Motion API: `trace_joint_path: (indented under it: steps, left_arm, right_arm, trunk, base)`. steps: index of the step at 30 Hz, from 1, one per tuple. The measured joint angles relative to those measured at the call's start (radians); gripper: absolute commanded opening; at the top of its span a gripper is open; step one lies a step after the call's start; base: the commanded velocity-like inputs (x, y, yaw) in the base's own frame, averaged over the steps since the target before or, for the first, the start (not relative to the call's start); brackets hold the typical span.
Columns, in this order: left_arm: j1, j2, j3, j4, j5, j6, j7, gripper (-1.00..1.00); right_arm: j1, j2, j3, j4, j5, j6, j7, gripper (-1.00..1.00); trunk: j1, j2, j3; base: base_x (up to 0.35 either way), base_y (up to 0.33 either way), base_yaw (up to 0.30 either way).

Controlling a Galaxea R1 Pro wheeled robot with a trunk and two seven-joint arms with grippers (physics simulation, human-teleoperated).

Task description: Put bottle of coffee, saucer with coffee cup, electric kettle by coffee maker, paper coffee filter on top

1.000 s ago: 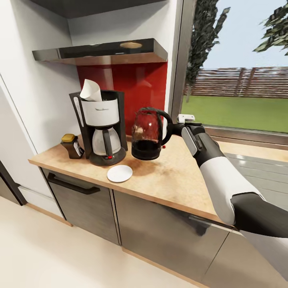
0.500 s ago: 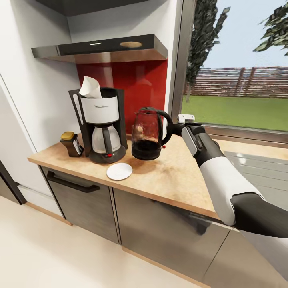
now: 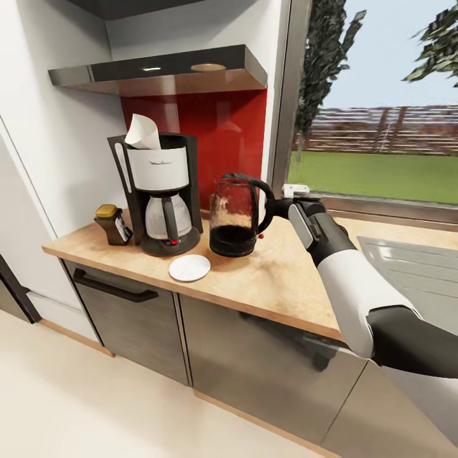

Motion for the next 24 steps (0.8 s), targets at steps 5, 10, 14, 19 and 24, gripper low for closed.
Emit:
trace_joint_path:
  steps: [5,10,14,19,24]
  left_arm:
    - [0.0,0.001,0.0,0.0,0.0,0.0,0.0,1.0]
    - [0.0,0.0,0.0,0.0,0.001,0.0,-0.001,1.0]
    - [0.0,0.001,0.0,0.0,0.0,0.0,-0.001,1.0]
    - [0.0,0.0,0.0,0.0,0.0,0.0,-0.001,1.0]
    - [0.0,0.001,0.0,0.0,0.0,0.0,-0.001,1.0]
  right_arm:
    - [0.0,0.0,0.0,0.011,0.0,-0.001,0.0,-1.0]
    - [0.0,0.0,0.0,0.011,0.0,-0.001,0.0,-1.0]
    - [0.0,0.0,0.0,0.012,-0.001,0.0,0.0,-1.0]
    - [0.0,0.0,0.0,0.012,0.0,-0.001,0.0,-1.0]
    - [0.0,0.0,0.0,0.013,0.001,-0.001,0.0,-1.0]
  trunk:
    - [0.004,-0.007,-0.003]
    - [0.004,-0.007,-0.003]
    - [0.004,-0.007,-0.003]
    - [0.004,-0.007,-0.003]
    - [0.004,-0.007,-0.003]
  base:
    - [0.0,0.0,0.0]
    - [0.0,0.0,0.0]
    - [0.069,0.0,0.0]
    - [0.06,0.0,0.0]
    - [0.008,-0.062,0.0]
